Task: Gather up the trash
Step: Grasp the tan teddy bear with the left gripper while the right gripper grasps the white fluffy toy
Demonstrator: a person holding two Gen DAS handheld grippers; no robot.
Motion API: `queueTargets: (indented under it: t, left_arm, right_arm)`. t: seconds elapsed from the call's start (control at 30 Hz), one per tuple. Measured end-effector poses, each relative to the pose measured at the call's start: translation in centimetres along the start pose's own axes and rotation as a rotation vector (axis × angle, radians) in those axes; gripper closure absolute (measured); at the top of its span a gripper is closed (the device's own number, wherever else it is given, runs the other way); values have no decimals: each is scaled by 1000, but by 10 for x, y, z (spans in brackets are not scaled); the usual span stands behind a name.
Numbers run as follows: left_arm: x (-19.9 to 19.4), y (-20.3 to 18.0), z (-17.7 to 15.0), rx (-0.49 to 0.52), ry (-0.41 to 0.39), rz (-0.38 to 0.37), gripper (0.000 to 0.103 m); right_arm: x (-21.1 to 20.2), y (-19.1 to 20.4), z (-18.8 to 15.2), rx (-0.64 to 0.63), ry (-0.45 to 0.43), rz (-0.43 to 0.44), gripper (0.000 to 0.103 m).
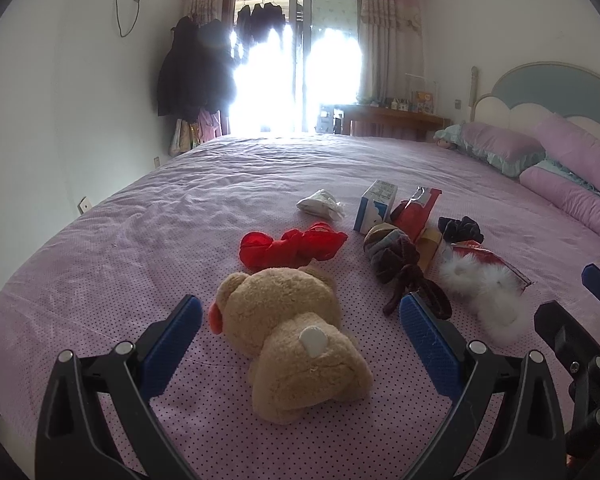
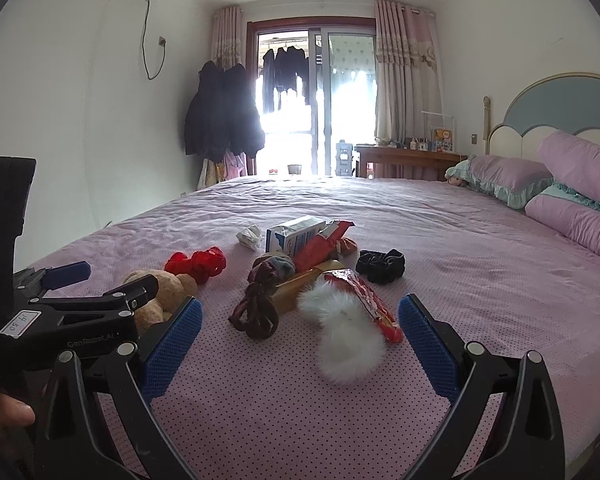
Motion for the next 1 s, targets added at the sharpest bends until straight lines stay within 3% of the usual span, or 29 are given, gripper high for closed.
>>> queueTargets:
  t: [0.27, 0.5, 0.57, 0.6, 0.83, 1.0]
  left_arm:
    - [35, 8, -19, -20, 124, 37, 4]
    - [56, 16, -29, -83, 174, 23, 4]
    - [62, 16, -32, -83, 192, 28, 8]
    - [65, 17, -35, -89, 207, 18, 15]
    - [63, 21, -36, -111, 192, 10, 23]
    - [52, 34, -35, -190, 180, -47, 26]
  right_arm:
    - [6, 2, -8, 10, 26, 5, 8]
    - [12, -1, -9, 15, 46, 0, 8]
    - [12, -1, -10, 21, 48, 3, 8]
    - [13, -2, -10, 21, 50, 0, 8]
    - [21, -7, -17, 26, 91, -5, 8]
    - [29, -19, -26, 58, 138, 4, 8]
Point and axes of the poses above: each gripper's, at about its wrist camera, not at the fingertips, and x roughly the way its jaws point, y to its left, z to its top, the point moved 1 cm from there along x, roughly the way its jaws point, and after that the axes turned 14 degrees about -y, right-handed, at the moved point
